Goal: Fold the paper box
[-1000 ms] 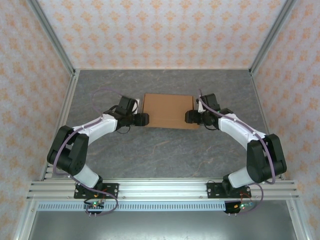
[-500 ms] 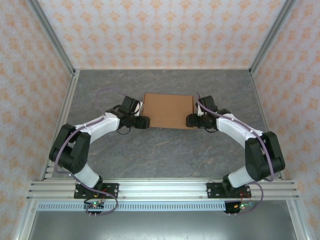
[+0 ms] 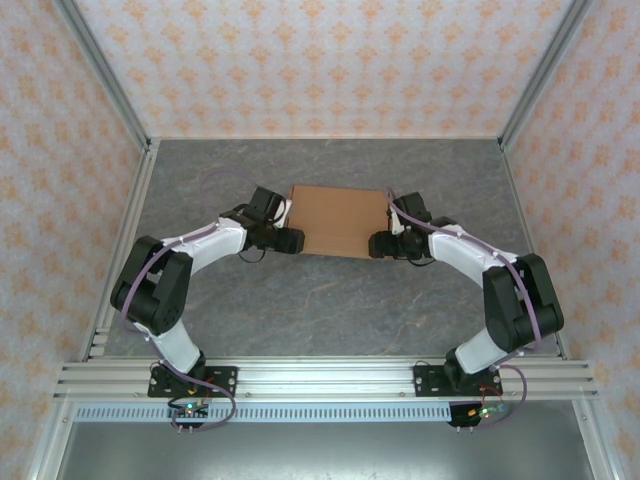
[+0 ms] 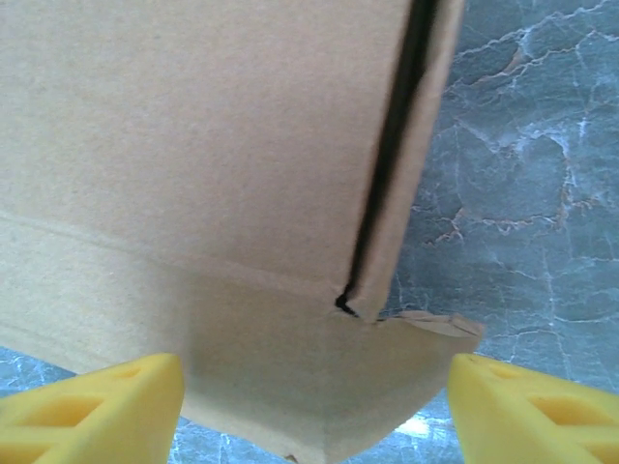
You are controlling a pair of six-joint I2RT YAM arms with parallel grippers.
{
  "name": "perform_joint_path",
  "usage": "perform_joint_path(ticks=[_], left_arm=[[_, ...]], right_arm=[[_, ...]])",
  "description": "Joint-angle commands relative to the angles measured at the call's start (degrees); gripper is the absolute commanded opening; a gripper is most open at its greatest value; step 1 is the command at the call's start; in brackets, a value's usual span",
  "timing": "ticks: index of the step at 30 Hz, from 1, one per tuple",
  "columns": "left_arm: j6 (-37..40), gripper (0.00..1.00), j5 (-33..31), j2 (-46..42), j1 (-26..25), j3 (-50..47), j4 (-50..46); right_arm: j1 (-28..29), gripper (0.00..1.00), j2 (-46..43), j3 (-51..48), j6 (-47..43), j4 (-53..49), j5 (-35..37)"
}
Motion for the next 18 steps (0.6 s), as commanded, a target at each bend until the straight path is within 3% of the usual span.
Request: perform_joint_path(ticks=[1, 11, 18], left_arm=[[2.01, 0.74, 0.91, 0.51, 0.02, 1.19, -0.22], [2.36, 0.76, -0.38, -4.85, 0.35, 0.69, -0.58], [2.49, 0.8, 5.06, -1.58, 2.63, 3.28, 0.27]], right_arm=[[-0.63, 0.73, 0.81, 1.84, -1.75, -1.17, -2.17], [-2.57, 0.76, -2.31, 2.62, -2.97, -2.31, -2.14], [-4.42, 0.78, -0.38, 3.46, -2.34, 0.74, -4.7]])
